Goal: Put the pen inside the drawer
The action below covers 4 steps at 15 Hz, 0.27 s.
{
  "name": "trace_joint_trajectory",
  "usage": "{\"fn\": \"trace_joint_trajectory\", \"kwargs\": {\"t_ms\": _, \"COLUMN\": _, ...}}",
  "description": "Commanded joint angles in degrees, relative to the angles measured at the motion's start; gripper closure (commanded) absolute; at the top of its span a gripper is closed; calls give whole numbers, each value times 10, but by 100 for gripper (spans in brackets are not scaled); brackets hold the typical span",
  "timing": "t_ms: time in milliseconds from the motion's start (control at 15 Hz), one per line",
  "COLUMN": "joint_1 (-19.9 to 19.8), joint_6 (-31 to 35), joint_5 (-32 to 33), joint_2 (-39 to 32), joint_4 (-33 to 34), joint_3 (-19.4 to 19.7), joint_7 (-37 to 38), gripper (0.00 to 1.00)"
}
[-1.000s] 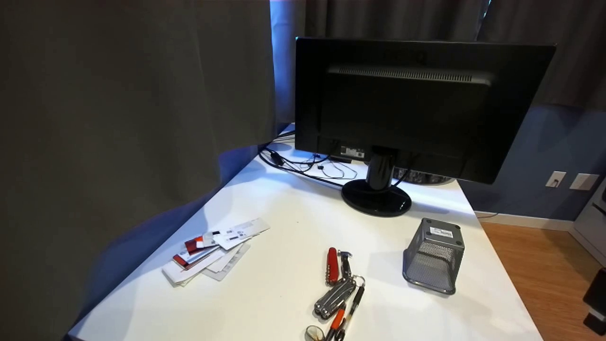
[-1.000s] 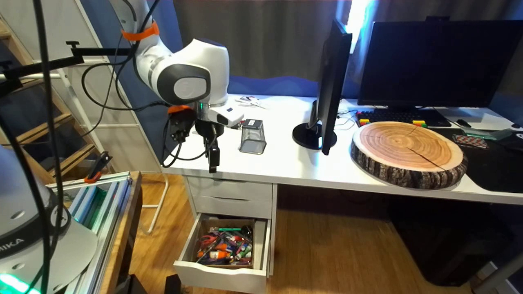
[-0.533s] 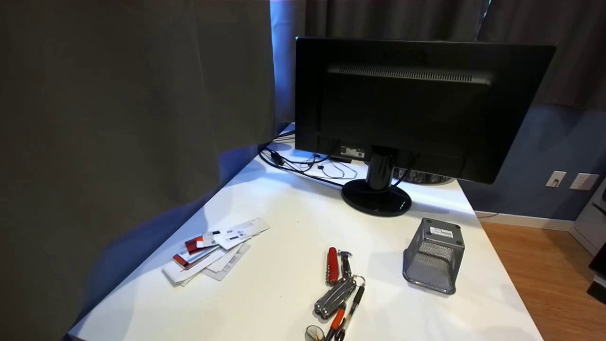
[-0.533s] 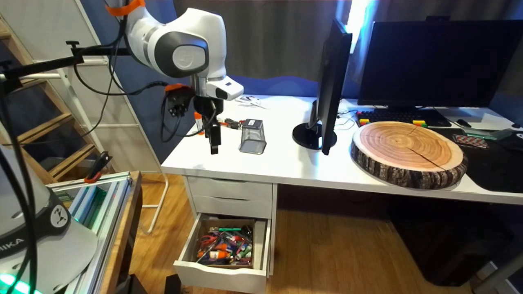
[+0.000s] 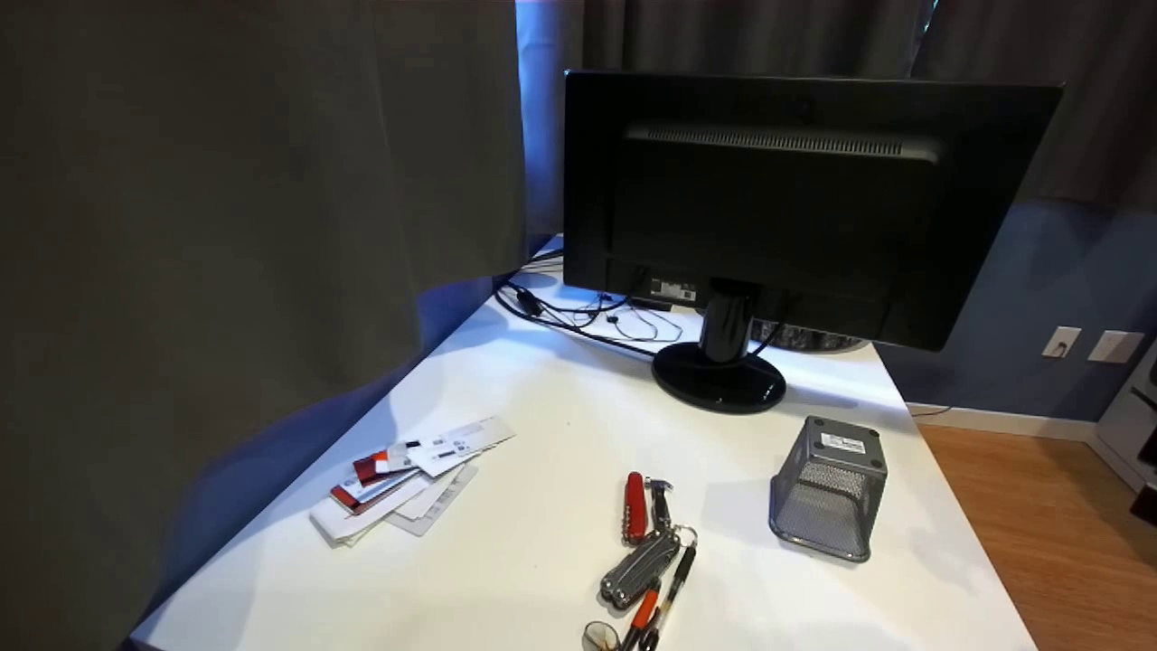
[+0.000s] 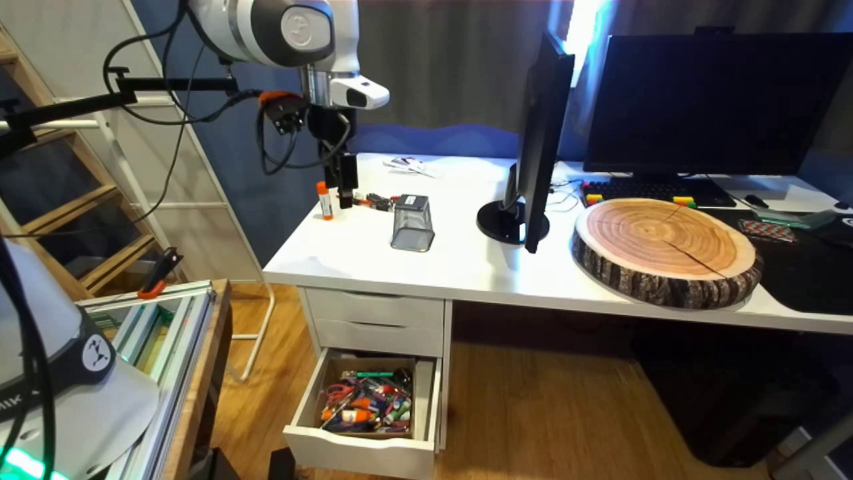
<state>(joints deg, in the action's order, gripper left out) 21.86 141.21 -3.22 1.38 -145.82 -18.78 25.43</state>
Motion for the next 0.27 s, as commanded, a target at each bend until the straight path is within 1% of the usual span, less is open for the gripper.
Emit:
{"fn": "trace_joint_trajectory", "kwargs": {"t_ms": 0, "joint_1": -7, "joint_6": -6, "joint_5": 2, "joint_2": 2, "joint_4": 3, "joint_3": -8, "joint_7": -1, "gripper": 0}}
{"fn": "trace_joint_trajectory", "kwargs": {"t_ms": 200, "joint_1": -7, "joint_6": -8, "joint_5": 6, "joint_2": 2, "joint_4": 5, "joint_3": -9, "joint_7": -1, "gripper": 0}}
